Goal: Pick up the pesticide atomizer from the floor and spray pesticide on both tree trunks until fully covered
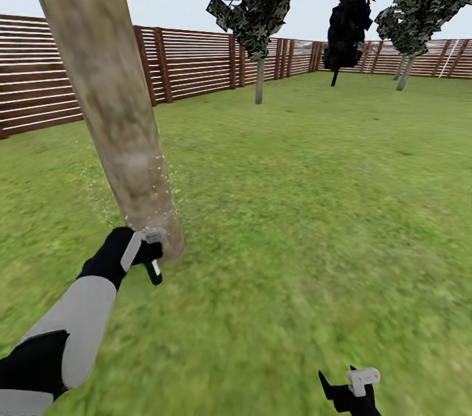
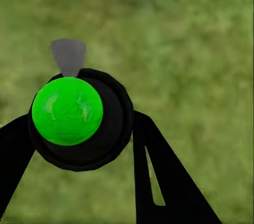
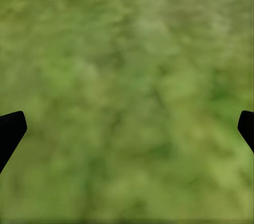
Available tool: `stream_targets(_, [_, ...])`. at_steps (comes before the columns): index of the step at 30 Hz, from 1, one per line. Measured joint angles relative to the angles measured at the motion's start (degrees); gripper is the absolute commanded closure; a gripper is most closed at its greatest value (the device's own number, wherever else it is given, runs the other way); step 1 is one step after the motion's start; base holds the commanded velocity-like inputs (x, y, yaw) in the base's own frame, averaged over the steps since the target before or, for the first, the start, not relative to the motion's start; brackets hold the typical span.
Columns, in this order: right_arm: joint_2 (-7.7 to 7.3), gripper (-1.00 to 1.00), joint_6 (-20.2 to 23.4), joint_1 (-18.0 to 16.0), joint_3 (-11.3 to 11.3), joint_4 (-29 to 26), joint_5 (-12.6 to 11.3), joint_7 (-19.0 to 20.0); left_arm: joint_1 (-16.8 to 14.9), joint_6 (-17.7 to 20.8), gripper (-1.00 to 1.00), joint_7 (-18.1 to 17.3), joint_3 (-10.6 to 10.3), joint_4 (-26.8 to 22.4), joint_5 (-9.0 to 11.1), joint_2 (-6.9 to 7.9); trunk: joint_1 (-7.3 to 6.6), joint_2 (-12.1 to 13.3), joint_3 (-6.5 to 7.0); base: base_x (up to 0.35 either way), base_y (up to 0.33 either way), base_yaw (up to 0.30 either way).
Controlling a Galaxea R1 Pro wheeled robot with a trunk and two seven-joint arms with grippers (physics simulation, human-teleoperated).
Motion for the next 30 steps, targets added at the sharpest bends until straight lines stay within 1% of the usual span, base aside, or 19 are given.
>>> stream_targets(1, [-0.01,-1.00,0.0,0.0,0.0,0.0,0.0,0.0,-0.1,0.1,1.00,0.8,0.0,-0.8,-0.2,0.28,0.00,0.0,0.00,0.000,0.000,0.000])
stream_targets(3, [-0.01,-1.00,0.0,0.0,0.0,0.0,0.0,0.0,0.1,0.3,1.00,4.8,0.4,-4.2,-0.5,0.74,0.00,0.0,0.00,0.000,0.000,0.000])
stream_targets(4, [-0.01,-1.00,0.0,0.0,0.0,0.0,0.0,0.0,0.3,0.4,1.00,5.7,0.4,-5.3,-0.1,0.85,0.00,0.0,0.00,0.000,0.000,0.000])
stream_targets(7, [-0.01,-1.00,0.0,0.0,0.0,0.0,0.0,0.0,0.4,0.3,1.00,6.2,0.0,-5.9,0.3,0.37,0.00,0.0,0.00,0.058,0.005,0.000])
stream_targets(9, [0.01,-1.00,0.0,0.0,0.0,0.0,0.0,0.0,0.0,0.4,1.00,6.3,0.2,-6.0,-0.1,0.96,0.00,0.0,0.00,0.251,0.069,0.000])
stream_targets(10, [-0.01,-1.00,0.0,0.0,0.0,0.0,0.0,0.0,0.0,0.4,1.00,6.3,0.5,-6.0,0.0,2.77,0.00,0.0,0.00,0.123,0.034,0.000])
stream_targets(11, [-0.01,-1.00,0.0,0.0,0.0,0.0,0.0,0.0,0.2,0.5,1.00,6.3,0.5,-6.0,-0.8,4.71,0.00,0.0,0.00,0.063,0.017,0.000])
stream_targets(13, [0.00,-1.00,0.0,0.0,0.0,0.0,0.0,0.0,0.5,0.5,1.00,6.3,0.4,-6.0,0.1,6.45,0.00,0.0,0.00,0.014,0.004,0.000])
stream_targets(15, [0.01,-1.00,0.0,0.0,0.0,0.0,0.0,0.0,0.3,3.4,1.00,6.3,0.1,-6.2,0.9,5.92,0.00,0.0,0.00,0.002,0.001,0.000])
stream_targets(17, [-0.01,-1.00,0.0,0.0,0.0,0.0,0.0,0.0,-0.1,5.1,1.00,6.3,0.0,-7.9,1.1,4.44,0.00,0.0,0.00,0.000,0.000,0.000])
stream_targets(19, [0.00,-1.00,0.0,0.0,0.0,0.0,0.0,0.0,-0.2,5.7,1.00,6.3,-0.1,-10.3,1.2,2.07,0.00,0.0,0.00,0.000,0.000,0.000])
stream_targets(21, [0.02,-1.00,0.0,0.0,0.0,0.0,0.0,0.0,-0.2,6.1,1.00,6.3,-0.7,-12.1,0.6,1.10,0.00,0.0,0.00,0.000,0.000,0.000])
stream_targets(23, [0.00,-1.00,0.0,0.0,0.0,0.0,0.0,0.0,-0.2,6.2,1.00,6.3,-1.0,-12.6,0.0,1.63,0.00,0.0,0.00,-0.104,0.104,0.000])
stream_targets(25, [0.01,-1.00,0.0,0.0,0.0,0.0,0.0,0.0,-0.2,6.3,1.00,6.3,-0.8,-12.7,-0.5,3.76,0.00,0.0,0.00,-0.132,0.138,0.000])
stream_targets(26, [0.00,-1.00,0.0,0.0,0.0,0.0,0.0,0.0,-0.2,6.3,1.00,6.3,-0.8,-12.7,-0.3,4.52,0.00,0.0,0.00,-0.049,0.051,0.000])
stream_targets(27, [-0.01,-1.00,0.0,0.0,0.0,0.0,0.0,0.0,-0.2,6.3,1.00,6.3,-0.9,-12.7,0.0,4.87,0.00,0.0,0.00,-0.016,0.017,0.000])
stream_targets(28, [-0.01,-1.00,0.0,0.0,0.0,0.0,0.0,0.0,-0.2,6.2,1.00,6.3,-1.0,-12.8,0.4,4.71,0.00,0.0,0.00,-0.005,0.005,0.000])
stream_targets(29, [-0.01,-1.00,0.0,0.0,0.0,0.0,0.0,0.0,-0.3,6.2,1.00,6.3,-1.1,-13.2,0.8,4.15,0.00,0.0,0.00,-0.003,0.003,0.000])
stream_targets(30, [-0.01,-1.00,0.0,0.0,0.0,0.0,0.0,0.0,-0.8,6.2,1.00,6.4,-1.3,-13.5,0.6,3.75,0.00,0.0,0.00,-0.001,0.001,0.000])
